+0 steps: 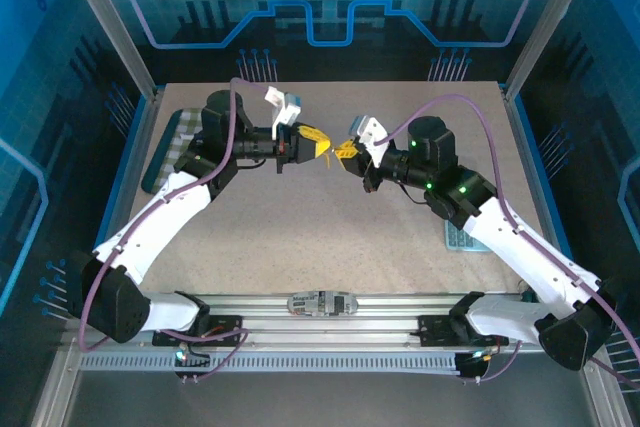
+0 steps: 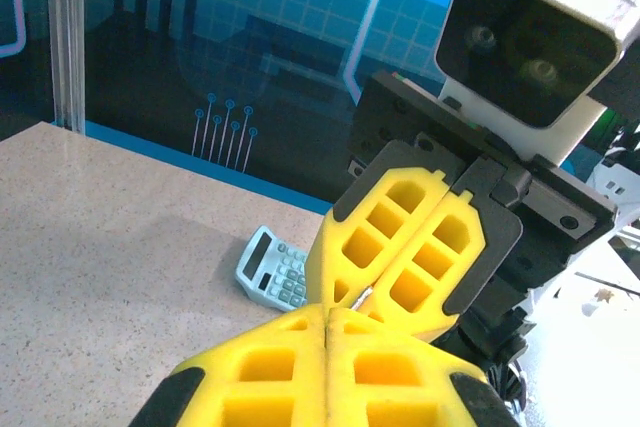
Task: Remove the keys from the keyring
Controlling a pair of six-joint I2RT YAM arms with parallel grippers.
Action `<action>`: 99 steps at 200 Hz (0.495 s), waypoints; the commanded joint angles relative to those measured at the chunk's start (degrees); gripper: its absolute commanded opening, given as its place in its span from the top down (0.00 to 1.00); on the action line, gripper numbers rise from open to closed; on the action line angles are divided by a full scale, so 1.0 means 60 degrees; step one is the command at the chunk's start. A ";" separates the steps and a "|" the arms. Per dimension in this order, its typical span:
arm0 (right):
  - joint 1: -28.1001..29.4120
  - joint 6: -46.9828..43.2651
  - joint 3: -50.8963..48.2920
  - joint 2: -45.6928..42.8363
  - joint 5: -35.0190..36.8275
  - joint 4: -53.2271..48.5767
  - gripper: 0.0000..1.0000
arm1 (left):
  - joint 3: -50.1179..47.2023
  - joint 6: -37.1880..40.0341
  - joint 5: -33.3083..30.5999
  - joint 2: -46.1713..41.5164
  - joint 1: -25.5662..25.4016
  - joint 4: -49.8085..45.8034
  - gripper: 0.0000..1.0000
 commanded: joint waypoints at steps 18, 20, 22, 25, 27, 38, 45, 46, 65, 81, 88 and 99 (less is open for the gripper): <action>0.0133 -0.0114 -0.0155 -0.0331 -0.0408 0.0039 1.00 | -0.0209 -0.0599 -0.0488 -0.0373 0.0404 0.1001 1.00; 0.0142 -0.0114 -0.0156 -0.0342 -0.0411 0.0045 1.00 | -0.0209 -0.0592 -0.0498 -0.0374 0.0404 0.1003 1.00; 0.0137 -0.0121 -0.0156 -0.0353 -0.0416 0.0047 1.00 | -0.0217 -0.0605 -0.0500 -0.0381 0.0404 0.0996 1.00; 0.0147 -0.0116 -0.0156 -0.0355 -0.0413 0.0054 1.00 | -0.0223 -0.0602 -0.0501 -0.0387 0.0404 0.0989 1.00; 0.0146 -0.0114 -0.0144 -0.0356 -0.0413 0.0061 1.00 | -0.0224 -0.0611 -0.0501 -0.0388 0.0404 0.0989 1.00; 0.0145 -0.0099 -0.0113 -0.0342 -0.0354 0.0061 1.00 | -0.0250 -0.0614 -0.0416 -0.0403 0.0404 0.1002 1.00; 0.0139 -0.0099 -0.0084 -0.0345 -0.0333 0.0069 1.00 | -0.0243 -0.0621 -0.0336 -0.0404 0.0404 0.0982 1.00; 0.0139 -0.0099 -0.0084 -0.0335 -0.0329 0.0066 1.00 | -0.0241 -0.0625 -0.0338 -0.0403 0.0404 0.0971 1.00; 0.0143 -0.0099 0.0011 -0.0303 -0.0307 0.0004 1.00 | -0.0281 -0.0531 -0.0400 -0.0481 0.0404 0.0804 0.94; 0.0142 -0.0099 0.0170 -0.0237 -0.0250 -0.0234 1.00 | -0.0415 -0.0354 -0.0816 -0.0666 0.0418 0.0652 0.77; 0.0145 -0.0126 0.0254 -0.0211 -0.0231 -0.0368 1.00 | -0.0524 -0.0248 -0.0997 -0.0795 0.0437 0.0666 0.68; 0.0146 -0.0136 0.0436 -0.0111 -0.0137 -0.0665 1.00 | -0.0674 -0.0114 -0.1450 -0.0981 0.0444 0.0666 0.60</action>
